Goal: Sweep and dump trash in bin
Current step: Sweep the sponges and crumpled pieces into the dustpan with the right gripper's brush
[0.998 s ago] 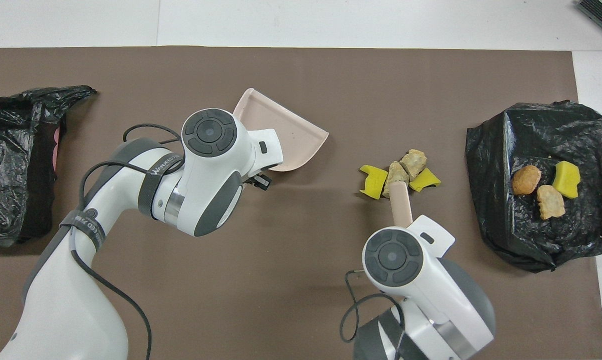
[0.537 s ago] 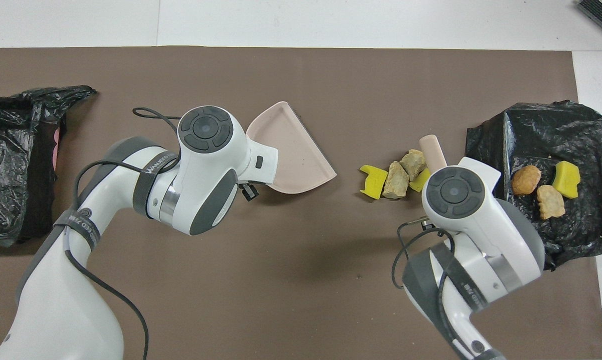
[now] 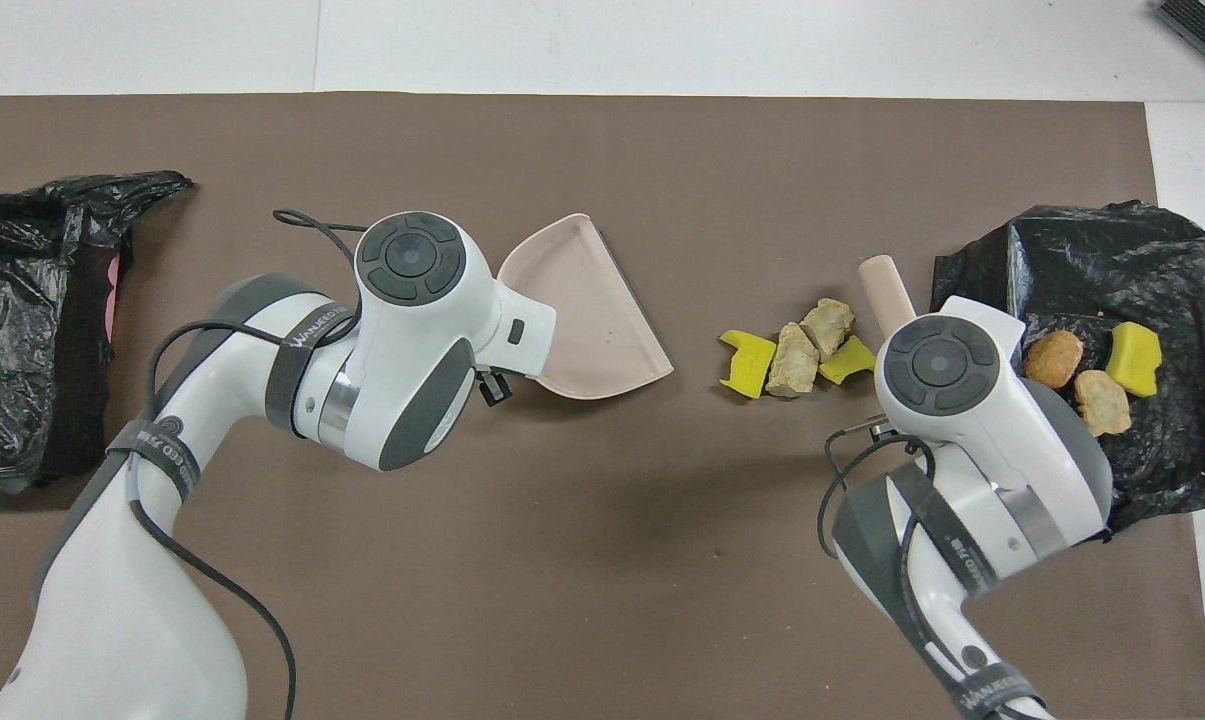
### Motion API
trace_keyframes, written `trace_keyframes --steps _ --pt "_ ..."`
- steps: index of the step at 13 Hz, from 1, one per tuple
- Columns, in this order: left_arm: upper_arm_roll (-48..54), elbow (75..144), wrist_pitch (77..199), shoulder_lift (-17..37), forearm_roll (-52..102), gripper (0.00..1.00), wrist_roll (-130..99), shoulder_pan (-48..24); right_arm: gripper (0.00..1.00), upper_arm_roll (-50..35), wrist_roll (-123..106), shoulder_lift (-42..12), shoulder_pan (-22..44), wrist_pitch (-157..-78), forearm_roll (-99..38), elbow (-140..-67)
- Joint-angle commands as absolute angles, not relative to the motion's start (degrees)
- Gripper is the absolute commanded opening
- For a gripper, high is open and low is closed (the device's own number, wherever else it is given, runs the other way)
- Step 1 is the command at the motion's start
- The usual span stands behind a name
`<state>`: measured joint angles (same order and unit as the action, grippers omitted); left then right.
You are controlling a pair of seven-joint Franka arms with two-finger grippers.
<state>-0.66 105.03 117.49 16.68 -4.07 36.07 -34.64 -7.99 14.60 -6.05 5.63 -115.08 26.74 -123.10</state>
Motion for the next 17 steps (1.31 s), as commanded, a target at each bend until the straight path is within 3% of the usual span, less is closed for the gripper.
trace_keyframes --steps 1,14,17 --pt "-1.32 111.6 118.47 11.88 -7.46 0.0 36.39 -36.03 0.0 -8.79 18.35 -7.46 6.58 -115.93 21.48 -123.22" --pt "-1.06 121.73 125.24 7.29 -9.14 0.0 37.18 -35.78 0.0 -8.96 21.52 -9.05 23.81 -119.62 -22.3 -120.77" --pt "-1.05 121.73 125.95 7.38 -9.14 0.0 42.16 -34.46 0.0 -8.62 23.03 -7.13 23.12 -112.53 -22.16 -115.59"
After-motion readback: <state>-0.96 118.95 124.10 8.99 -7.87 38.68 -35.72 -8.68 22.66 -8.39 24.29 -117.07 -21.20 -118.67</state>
